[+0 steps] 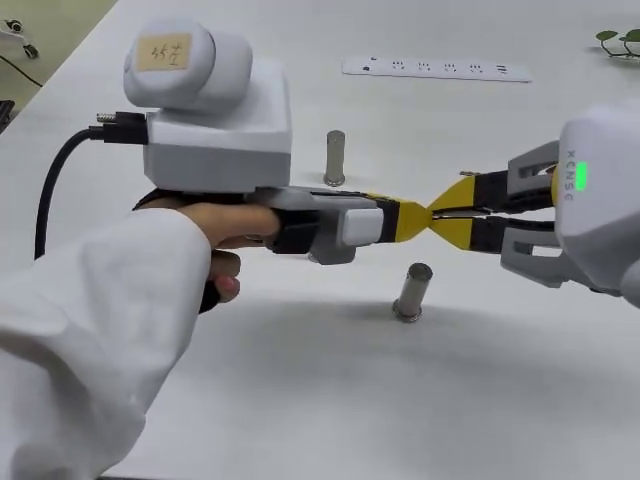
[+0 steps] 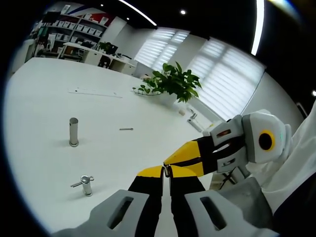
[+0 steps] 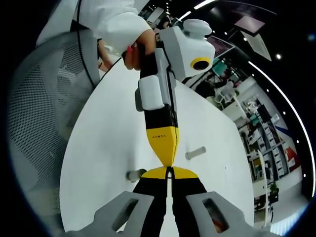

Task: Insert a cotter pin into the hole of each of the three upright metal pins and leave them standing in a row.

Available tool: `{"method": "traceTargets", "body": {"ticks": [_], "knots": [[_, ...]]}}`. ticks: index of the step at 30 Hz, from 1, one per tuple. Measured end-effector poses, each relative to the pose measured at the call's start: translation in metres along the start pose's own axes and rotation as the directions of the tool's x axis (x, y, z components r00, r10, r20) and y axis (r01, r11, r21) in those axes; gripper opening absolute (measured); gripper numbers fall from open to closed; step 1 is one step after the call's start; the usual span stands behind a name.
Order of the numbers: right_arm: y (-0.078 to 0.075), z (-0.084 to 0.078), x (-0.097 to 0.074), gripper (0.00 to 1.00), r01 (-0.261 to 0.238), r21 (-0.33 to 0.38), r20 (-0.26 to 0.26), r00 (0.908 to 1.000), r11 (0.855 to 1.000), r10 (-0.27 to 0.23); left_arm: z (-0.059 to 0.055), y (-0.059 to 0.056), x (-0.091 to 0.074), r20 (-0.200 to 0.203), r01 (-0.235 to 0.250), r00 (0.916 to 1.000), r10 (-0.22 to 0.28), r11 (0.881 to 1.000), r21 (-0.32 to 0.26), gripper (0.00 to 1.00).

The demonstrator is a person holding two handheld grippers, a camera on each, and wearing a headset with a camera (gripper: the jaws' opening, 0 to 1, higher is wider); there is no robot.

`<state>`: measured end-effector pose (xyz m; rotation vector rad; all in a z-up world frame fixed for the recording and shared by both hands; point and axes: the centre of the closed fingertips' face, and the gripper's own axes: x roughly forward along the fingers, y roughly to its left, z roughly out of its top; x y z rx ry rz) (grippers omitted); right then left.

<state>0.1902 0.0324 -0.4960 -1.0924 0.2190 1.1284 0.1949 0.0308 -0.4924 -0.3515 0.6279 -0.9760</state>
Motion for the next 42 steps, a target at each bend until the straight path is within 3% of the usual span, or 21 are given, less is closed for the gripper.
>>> {"method": "traceTargets", "body": {"ticks": [9, 20, 22, 27, 31, 32, 35, 42], "knots": [[0.004, 0.002, -0.001, 0.00, -0.009, 0.018, 0.016, 0.9998, 1.000, 0.009, -0.002, 0.001, -0.002, -0.019, 0.006, 0.9998, -0.006, 1.000, 0.020, 0.00], [0.002, 0.002, -0.002, 0.00, 0.005, 0.033, 0.027, 0.9996, 0.999, -0.006, 0.001, -0.003, -0.002, -0.002, -0.002, 1.0000, 0.002, 1.000, 0.022, 0.00], [0.003, -0.002, -0.001, 0.06, 0.004, 0.036, 0.014, 0.9999, 0.999, -0.005, 0.000, -0.003, -0.002, -0.007, 0.000, 1.0000, 0.001, 1.000, 0.020, 0.00], [0.006, -0.012, 0.000, 0.09, -0.023, 0.131, 0.018, 0.9996, 0.991, 0.021, -0.003, -0.003, -0.005, -0.016, -0.009, 0.9998, 0.010, 0.999, 0.034, 0.00], [0.011, -0.022, 0.001, 0.09, -0.075, 0.241, 0.022, 0.9972, 0.968, 0.071, -0.005, -0.004, -0.007, -0.023, -0.009, 0.9997, 0.010, 0.999, 0.042, 0.00], [0.012, -0.025, 0.001, 0.10, -0.086, 0.285, 0.018, 0.9963, 0.955, 0.084, -0.005, -0.004, -0.008, -0.022, -0.007, 0.9997, 0.008, 0.999, 0.038, 0.00], [0.013, -0.030, 0.002, 0.14, -0.114, 0.336, 0.038, 0.9935, 0.935, 0.107, -0.006, -0.005, -0.009, -0.023, -0.004, 0.9997, 0.005, 0.999, 0.054, 0.00], [0.017, -0.023, -0.002, 0.14, -0.208, 0.490, 0.146, 0.9770, 0.846, 0.156, -0.009, -0.010, -0.012, -0.034, 0.023, 0.9993, -0.017, 0.987, 0.162, 0.00]]}}
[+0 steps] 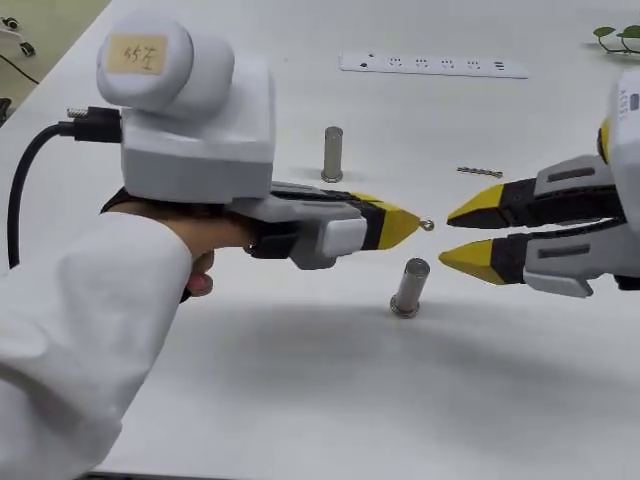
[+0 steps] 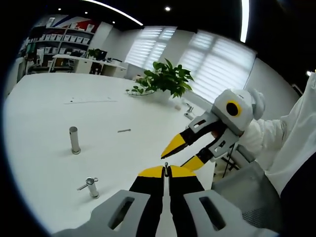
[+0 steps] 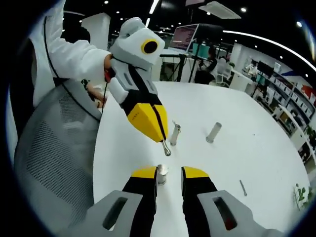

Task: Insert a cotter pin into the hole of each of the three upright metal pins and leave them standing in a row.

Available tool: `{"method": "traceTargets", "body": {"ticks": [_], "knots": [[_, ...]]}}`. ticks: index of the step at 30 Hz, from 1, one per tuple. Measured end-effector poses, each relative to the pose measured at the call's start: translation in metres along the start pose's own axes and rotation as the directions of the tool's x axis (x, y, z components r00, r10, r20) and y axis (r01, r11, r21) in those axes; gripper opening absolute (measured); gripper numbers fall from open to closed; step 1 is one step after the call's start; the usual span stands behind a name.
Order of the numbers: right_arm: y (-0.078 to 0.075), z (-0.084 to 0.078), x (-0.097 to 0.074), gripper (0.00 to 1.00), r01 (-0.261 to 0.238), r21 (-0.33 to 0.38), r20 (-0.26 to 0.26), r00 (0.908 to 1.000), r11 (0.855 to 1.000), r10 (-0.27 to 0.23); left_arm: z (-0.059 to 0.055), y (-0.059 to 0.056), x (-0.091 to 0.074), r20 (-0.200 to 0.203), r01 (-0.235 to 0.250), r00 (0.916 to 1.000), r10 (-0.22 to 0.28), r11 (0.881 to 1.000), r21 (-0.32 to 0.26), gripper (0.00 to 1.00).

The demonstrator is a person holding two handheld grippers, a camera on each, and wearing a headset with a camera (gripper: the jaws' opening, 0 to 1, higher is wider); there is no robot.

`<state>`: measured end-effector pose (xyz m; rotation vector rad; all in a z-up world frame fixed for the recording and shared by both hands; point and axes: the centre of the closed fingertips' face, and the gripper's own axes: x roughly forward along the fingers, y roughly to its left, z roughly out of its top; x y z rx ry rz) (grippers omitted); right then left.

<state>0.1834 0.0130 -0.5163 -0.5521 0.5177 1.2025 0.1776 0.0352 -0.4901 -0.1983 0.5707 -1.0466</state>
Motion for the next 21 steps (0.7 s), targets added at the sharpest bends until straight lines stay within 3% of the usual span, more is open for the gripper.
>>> {"method": "traceTargets", "body": {"ticks": [2, 3, 5, 7, 13, 15, 21], "knots": [[0.005, 0.003, 0.000, 0.13, -0.040, 0.018, 0.023, 0.9990, 0.999, 0.040, -0.001, 0.000, 0.000, -0.003, 0.002, 1.0000, -0.002, 0.997, 0.080, 0.00], [0.010, 0.007, -0.001, 0.14, -0.060, 0.026, 0.038, 0.9976, 0.998, 0.059, -0.002, -0.004, -0.001, -0.012, 0.031, 0.9995, -0.029, 0.992, 0.126, 0.00], [0.015, 0.010, -0.001, 0.14, -0.078, 0.033, 0.046, 0.9960, 0.996, 0.077, -0.002, -0.006, -0.001, -0.005, 0.028, 0.9996, -0.028, 0.992, 0.126, 0.00], [0.018, 0.010, 0.000, 0.14, -0.087, 0.036, 0.045, 0.9953, 0.996, 0.085, -0.002, -0.007, -0.001, -0.007, 0.039, 0.9992, -0.039, 0.985, 0.166, 0.00], [0.029, 0.011, 0.002, 0.09, -0.121, 0.021, 0.045, 0.9918, 0.992, 0.120, -0.005, -0.017, -0.001, -0.024, 0.079, 0.9969, -0.075, 0.957, 0.280, 0.00], [0.033, 0.011, 0.002, 0.07, -0.135, 0.004, 0.037, 0.9901, 0.991, 0.135, -0.004, -0.021, -0.001, -0.024, 0.097, 0.9953, -0.094, 0.954, 0.284, 0.00], [0.039, 0.014, 0.001, 0.02, -0.153, -0.015, 0.047, 0.9870, 0.988, 0.154, -0.009, -0.025, 0.000, -0.053, 0.136, 0.9907, -0.125, 0.924, 0.357, 0.00]]}}
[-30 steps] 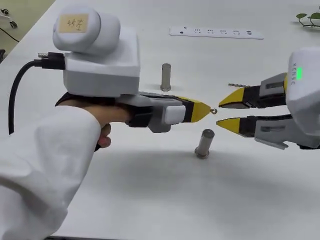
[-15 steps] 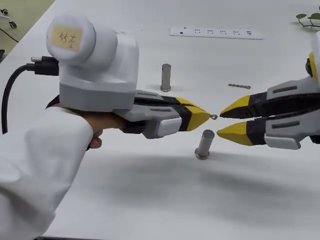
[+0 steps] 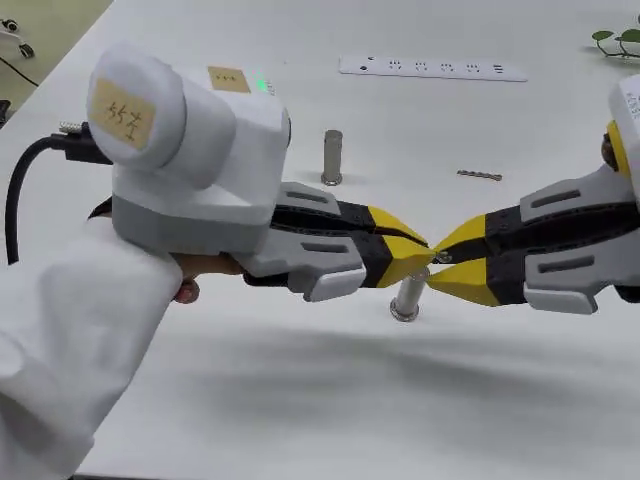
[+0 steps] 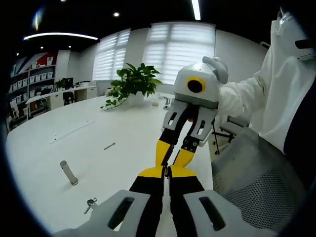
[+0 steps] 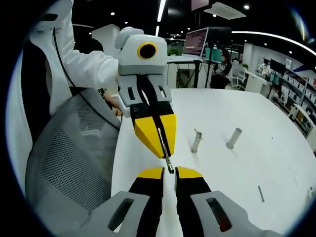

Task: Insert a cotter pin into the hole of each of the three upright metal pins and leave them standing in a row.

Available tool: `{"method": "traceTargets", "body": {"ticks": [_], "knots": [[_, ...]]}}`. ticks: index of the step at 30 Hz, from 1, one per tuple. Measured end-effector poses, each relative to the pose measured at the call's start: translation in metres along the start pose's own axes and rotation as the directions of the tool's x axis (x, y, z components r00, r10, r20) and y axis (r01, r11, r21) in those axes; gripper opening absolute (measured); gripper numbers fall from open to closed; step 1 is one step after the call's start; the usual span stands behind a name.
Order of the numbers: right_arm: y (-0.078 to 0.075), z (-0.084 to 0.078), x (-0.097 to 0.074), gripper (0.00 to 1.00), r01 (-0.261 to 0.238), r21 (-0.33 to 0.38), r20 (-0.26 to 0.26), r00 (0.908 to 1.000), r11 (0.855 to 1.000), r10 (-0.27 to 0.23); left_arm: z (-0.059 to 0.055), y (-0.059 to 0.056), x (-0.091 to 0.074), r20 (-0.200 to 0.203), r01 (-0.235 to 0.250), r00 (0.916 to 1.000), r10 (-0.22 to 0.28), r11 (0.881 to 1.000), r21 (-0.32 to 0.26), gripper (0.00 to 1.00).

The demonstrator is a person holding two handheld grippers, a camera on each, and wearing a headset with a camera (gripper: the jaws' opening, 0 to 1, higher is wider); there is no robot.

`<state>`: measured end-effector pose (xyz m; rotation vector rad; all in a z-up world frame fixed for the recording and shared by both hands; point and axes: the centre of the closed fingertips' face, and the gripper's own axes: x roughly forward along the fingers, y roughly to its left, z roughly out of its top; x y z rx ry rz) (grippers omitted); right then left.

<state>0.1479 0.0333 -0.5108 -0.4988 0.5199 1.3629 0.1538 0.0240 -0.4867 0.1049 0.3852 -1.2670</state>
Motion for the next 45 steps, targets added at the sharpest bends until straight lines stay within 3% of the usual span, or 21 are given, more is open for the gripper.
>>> {"method": "traceTargets", "body": {"ticks": [4, 11, 17, 21, 23, 26, 30, 36, 41, 45], "knots": [[0.004, -0.002, 0.000, 0.00, -0.018, -0.004, -0.011, 0.9998, 1.000, 0.018, -0.002, -0.004, 0.000, -0.006, 0.018, 0.9998, -0.018, 1.000, 0.023, 0.00], [0.016, -0.001, 0.001, 0.00, -0.052, -0.022, -0.026, 0.9984, 0.998, 0.051, -0.011, -0.008, 0.001, -0.051, 0.052, 0.9975, -0.048, 0.996, 0.070, 0.00], [0.027, -0.002, -0.004, 0.00, -0.120, -0.051, -0.038, 0.9922, 0.991, 0.118, -0.016, -0.017, 0.004, -0.082, 0.083, 0.9937, -0.076, 0.992, 0.093, 0.00], [0.016, -0.007, -0.007, 0.00, -0.124, -0.017, -0.033, 0.9918, 0.992, 0.123, -0.020, -0.016, 0.008, -0.098, 0.069, 0.9933, -0.060, 0.994, 0.083, 0.01], [0.016, -0.007, -0.010, 0.00, -0.118, -0.016, -0.021, 0.9929, 0.993, 0.118, -0.022, -0.011, 0.009, -0.101, 0.049, 0.9941, -0.040, 0.995, 0.091, 0.02], [0.016, -0.010, -0.011, 0.00, -0.116, -0.017, -0.023, 0.9930, 0.993, 0.116, -0.026, -0.005, 0.009, -0.101, 0.016, 0.9949, -0.009, 0.998, 0.065, 0.10], [0.009, -0.021, -0.014, 0.00, -0.078, -0.015, -0.041, 0.9962, 0.997, 0.077, -0.031, 0.000, 0.007, -0.103, -0.019, 0.9944, 0.024, 0.999, 0.051, 0.23], [-0.009, -0.042, -0.020, 0.00, -0.006, -0.004, -0.095, 0.9955, 1.000, 0.005, -0.039, 0.011, 0.011, -0.129, -0.051, 0.9900, 0.057, 0.997, 0.050, 0.24], [-0.023, -0.058, -0.022, 0.00, 0.043, -0.004, -0.141, 0.9891, 0.999, -0.043, -0.044, 0.025, 0.016, -0.155, -0.095, 0.9825, 0.103, 0.994, 0.059, 0.21], [-0.030, -0.067, -0.021, 0.00, 0.056, -0.004, -0.155, 0.9864, 0.998, -0.056, -0.045, 0.027, 0.021, -0.170, -0.086, 0.9809, 0.095, 0.994, 0.064, 0.22]]}}
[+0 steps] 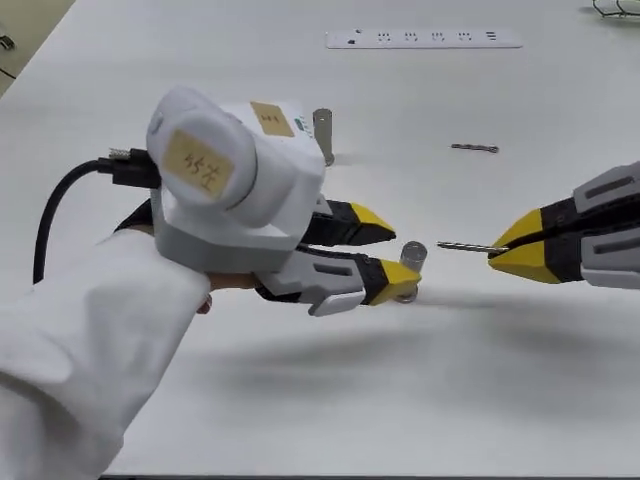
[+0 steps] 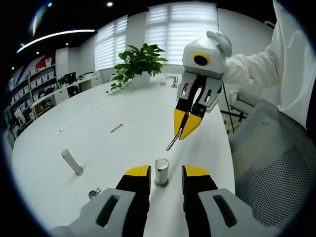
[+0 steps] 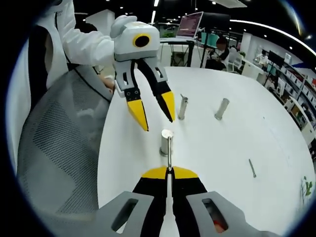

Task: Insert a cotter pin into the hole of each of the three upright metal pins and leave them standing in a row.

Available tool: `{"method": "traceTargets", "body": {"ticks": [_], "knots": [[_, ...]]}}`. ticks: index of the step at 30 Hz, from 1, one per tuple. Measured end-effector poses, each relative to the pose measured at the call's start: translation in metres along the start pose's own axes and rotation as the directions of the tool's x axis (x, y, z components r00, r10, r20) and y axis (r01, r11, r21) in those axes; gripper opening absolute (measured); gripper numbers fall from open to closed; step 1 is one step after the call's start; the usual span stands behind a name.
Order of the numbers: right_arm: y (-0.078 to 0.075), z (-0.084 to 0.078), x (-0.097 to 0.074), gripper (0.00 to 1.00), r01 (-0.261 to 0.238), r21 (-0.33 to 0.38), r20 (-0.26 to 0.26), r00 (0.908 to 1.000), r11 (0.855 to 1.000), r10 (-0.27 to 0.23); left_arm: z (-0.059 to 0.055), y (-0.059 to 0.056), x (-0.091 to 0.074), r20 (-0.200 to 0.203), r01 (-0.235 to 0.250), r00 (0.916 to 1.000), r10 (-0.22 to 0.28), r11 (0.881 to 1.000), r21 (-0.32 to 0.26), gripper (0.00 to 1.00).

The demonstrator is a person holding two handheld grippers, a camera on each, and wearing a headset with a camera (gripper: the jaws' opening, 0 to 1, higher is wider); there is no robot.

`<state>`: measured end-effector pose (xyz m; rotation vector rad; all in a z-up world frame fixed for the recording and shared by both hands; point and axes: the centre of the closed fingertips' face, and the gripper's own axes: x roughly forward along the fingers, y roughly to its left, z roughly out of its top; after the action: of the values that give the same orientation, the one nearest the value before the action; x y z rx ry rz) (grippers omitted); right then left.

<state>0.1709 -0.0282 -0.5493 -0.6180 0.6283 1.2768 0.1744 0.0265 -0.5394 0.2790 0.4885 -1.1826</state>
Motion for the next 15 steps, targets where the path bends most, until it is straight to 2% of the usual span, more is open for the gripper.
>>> {"method": "traceTargets", "body": {"ticks": [2, 7, 12, 15], "knots": [[-0.002, -0.001, 0.001, 0.00, 0.000, 0.012, 0.010, 0.9999, 1.000, -0.001, 0.000, 0.000, 0.002, -0.007, 0.004, 1.0000, -0.004, 1.000, 0.007, 0.23], [-0.003, -0.010, 0.006, 0.00, -0.004, 0.008, -0.004, 1.0000, 1.000, 0.004, 0.000, 0.000, 0.010, -0.025, 0.017, 0.9996, -0.016, 1.000, 0.017, 0.22], [-0.002, -0.014, 0.011, 0.00, -0.021, 0.005, -0.008, 0.9997, 1.000, 0.021, -0.005, 0.000, 0.016, -0.058, 0.031, 0.9979, -0.029, 0.998, 0.045, 0.20], [-0.003, -0.015, 0.013, 0.00, -0.028, -0.005, -0.009, 0.9996, 1.000, 0.028, -0.005, 0.003, 0.017, -0.058, 0.017, 0.9982, -0.015, 0.999, 0.040, 0.17]]}}
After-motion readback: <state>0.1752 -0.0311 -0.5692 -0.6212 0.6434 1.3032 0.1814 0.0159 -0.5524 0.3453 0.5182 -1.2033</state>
